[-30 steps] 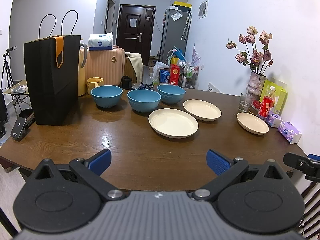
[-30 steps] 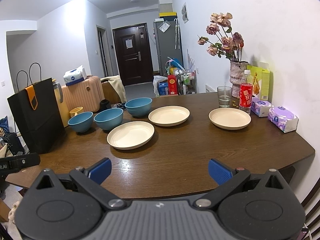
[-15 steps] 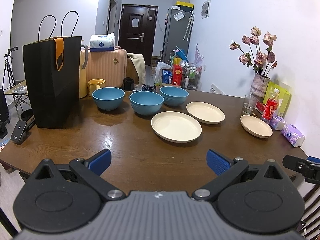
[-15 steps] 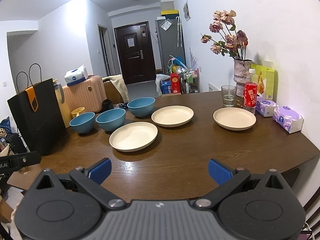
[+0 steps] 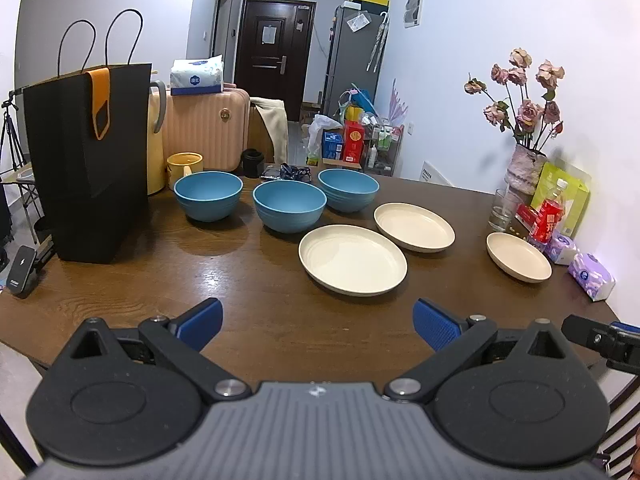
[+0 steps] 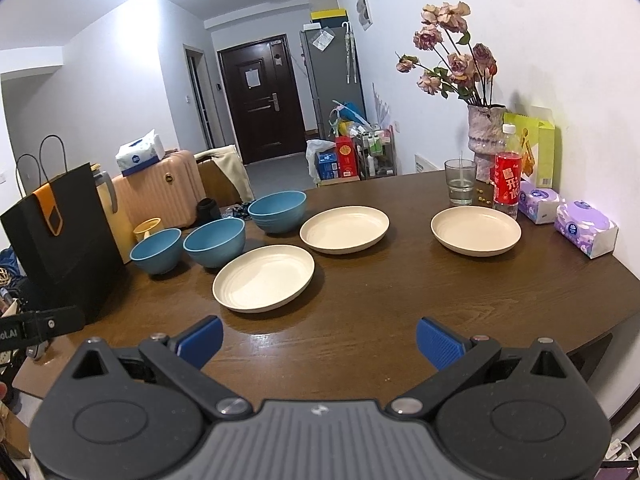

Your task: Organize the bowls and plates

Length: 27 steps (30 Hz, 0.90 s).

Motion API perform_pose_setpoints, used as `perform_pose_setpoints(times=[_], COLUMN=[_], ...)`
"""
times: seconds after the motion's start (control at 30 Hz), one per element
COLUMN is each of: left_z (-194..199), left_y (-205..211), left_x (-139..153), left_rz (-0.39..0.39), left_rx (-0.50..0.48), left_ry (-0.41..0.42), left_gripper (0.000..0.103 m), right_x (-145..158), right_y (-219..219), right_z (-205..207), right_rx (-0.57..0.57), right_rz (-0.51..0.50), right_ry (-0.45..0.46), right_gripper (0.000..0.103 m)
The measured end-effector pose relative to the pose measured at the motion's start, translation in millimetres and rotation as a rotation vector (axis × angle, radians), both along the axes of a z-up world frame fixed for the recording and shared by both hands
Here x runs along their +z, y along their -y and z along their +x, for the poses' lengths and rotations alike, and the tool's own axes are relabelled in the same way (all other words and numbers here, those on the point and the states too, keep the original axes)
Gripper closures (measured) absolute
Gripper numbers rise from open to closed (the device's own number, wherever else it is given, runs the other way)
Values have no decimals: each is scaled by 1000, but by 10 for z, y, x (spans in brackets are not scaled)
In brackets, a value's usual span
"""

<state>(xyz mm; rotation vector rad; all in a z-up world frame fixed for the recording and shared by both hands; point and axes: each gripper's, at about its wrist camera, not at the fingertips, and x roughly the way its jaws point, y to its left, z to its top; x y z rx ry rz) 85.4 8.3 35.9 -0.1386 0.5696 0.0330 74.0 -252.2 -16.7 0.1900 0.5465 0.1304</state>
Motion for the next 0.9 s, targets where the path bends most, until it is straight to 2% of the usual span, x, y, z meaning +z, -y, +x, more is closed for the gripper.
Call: perform_pose_setpoints(times=[0.27, 0.9], left_z=[338, 1532], left_y=[-95, -378], left_x=[-36, -166], left_rz=[-36, -17], left_rx=[20, -57], left_ry=[-21, -102], left_gripper=[0, 0], right_x=[33, -199], right_y=[-91, -416], right_z=[357, 1357], right_rx=[10, -64], right_rz=[-2, 9], right_ry=[-20, -126], right_gripper=[0, 0])
